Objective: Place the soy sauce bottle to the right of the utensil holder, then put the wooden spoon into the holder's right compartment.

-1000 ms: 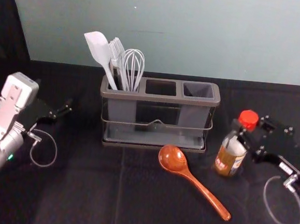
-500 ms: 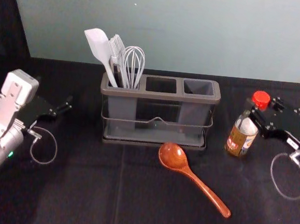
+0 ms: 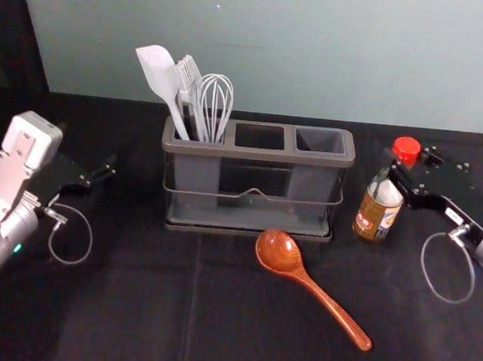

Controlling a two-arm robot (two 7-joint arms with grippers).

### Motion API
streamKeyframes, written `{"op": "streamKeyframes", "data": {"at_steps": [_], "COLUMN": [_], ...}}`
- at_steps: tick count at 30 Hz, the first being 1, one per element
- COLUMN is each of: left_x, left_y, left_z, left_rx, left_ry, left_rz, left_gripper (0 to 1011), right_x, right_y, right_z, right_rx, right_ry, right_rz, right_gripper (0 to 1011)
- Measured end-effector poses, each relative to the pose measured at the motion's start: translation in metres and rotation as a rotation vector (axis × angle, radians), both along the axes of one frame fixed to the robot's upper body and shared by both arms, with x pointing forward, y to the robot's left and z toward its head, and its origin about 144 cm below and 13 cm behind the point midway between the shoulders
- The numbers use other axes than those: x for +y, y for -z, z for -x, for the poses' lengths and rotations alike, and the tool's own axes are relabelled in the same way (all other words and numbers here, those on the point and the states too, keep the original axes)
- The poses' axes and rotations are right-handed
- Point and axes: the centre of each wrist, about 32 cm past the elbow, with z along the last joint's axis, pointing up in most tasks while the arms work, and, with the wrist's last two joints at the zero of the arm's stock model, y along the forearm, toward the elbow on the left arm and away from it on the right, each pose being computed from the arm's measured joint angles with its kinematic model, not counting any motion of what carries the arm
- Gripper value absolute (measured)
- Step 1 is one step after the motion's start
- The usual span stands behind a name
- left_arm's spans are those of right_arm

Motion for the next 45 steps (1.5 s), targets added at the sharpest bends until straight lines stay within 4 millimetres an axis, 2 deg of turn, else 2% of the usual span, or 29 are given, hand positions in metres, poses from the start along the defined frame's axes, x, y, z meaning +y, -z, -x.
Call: {"op": "streamKeyframes", "data": {"at_steps": [25, 45], "left_x": [0.000, 0.000], "left_y": [0.000, 0.000], "left_z": [0.000, 0.000], "left_rx": [0.000, 0.000], "left_ry": [0.000, 0.000], "left_rz": [0.000, 0.000], "left_gripper": [1005, 1005], "right_x": [0.015, 0.019], "right_y": [0.008, 0.012], "right_z": [-0.022, -0.025], "right_rx": [0.006, 0.006], "right_ry": [0.014, 0.015], "right_rz": [0.013, 0.003], "right_gripper": [392, 392]}}
